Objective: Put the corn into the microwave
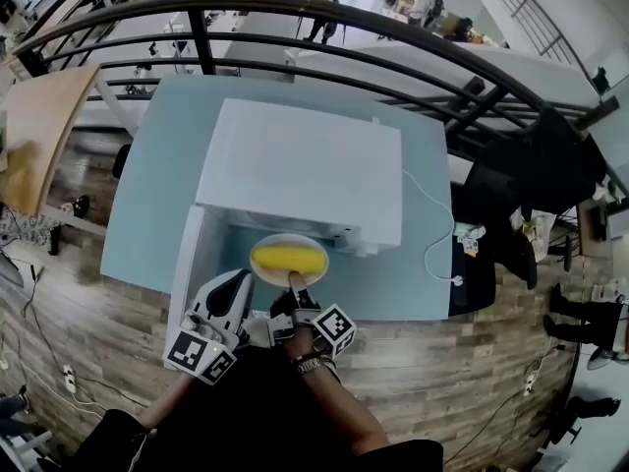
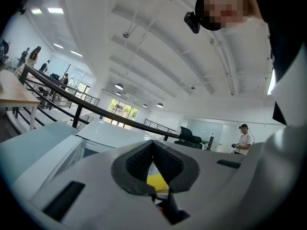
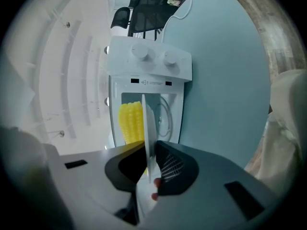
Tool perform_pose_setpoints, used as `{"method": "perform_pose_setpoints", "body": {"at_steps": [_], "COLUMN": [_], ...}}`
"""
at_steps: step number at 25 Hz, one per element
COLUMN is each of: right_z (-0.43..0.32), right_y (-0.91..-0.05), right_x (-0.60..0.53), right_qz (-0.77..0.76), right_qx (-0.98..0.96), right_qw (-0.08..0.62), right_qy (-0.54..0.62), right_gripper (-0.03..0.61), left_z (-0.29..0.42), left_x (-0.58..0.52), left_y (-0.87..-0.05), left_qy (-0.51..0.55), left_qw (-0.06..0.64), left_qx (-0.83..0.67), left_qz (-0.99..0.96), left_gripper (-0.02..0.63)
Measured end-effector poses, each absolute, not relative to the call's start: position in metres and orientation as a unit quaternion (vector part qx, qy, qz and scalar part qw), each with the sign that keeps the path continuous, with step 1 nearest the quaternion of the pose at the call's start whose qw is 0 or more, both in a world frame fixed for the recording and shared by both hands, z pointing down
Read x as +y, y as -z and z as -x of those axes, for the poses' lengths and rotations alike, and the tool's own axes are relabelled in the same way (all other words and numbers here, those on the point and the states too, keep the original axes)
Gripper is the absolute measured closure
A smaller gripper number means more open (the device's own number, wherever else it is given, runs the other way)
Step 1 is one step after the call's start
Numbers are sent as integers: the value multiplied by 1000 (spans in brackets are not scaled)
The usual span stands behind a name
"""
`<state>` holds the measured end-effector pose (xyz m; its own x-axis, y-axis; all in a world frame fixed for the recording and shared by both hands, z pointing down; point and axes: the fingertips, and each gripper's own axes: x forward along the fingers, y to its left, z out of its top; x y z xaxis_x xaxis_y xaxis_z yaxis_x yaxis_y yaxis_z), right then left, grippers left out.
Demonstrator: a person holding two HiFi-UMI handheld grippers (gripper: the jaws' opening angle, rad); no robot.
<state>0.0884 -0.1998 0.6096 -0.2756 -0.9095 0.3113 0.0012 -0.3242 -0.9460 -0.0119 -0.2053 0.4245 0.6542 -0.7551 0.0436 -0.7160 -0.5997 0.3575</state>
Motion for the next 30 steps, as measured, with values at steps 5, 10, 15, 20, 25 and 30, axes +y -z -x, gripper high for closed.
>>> {"method": "perform_pose_setpoints", "body": {"at_steps": [5, 10, 15, 20, 25, 30], "right_z": [-80, -82, -83, -84, -78, -75], "right_y": [-619, -628, -639, -654, -666, -676], "right_x": [-209, -222, -236, -251, -270, -285], "right_qz": [489, 490, 496, 504, 505, 510], "right_qx": [456, 451, 451, 443, 433, 424], "right_qw": [353, 355, 353, 351, 350, 352], "right_qy": [654, 656, 652, 653, 659, 660], "right_gripper": [543, 543, 543, 543, 543, 543], "left_z": [14, 15, 20, 22, 31, 36], "left_x": [-204, -210, -216, -221, -222, -217], "left_y": [-432, -435, -433, -431, -431, -436], "left_qy": [48, 45, 49, 50, 44, 37], "left_qw": [181, 180, 171, 164, 158, 163], "left_qx": [-412, -420, -429, -438, -449, -457], "left_qz": [-892, -888, -886, -882, -878, -874], "left_gripper": [611, 611, 611, 611, 611, 611]}}
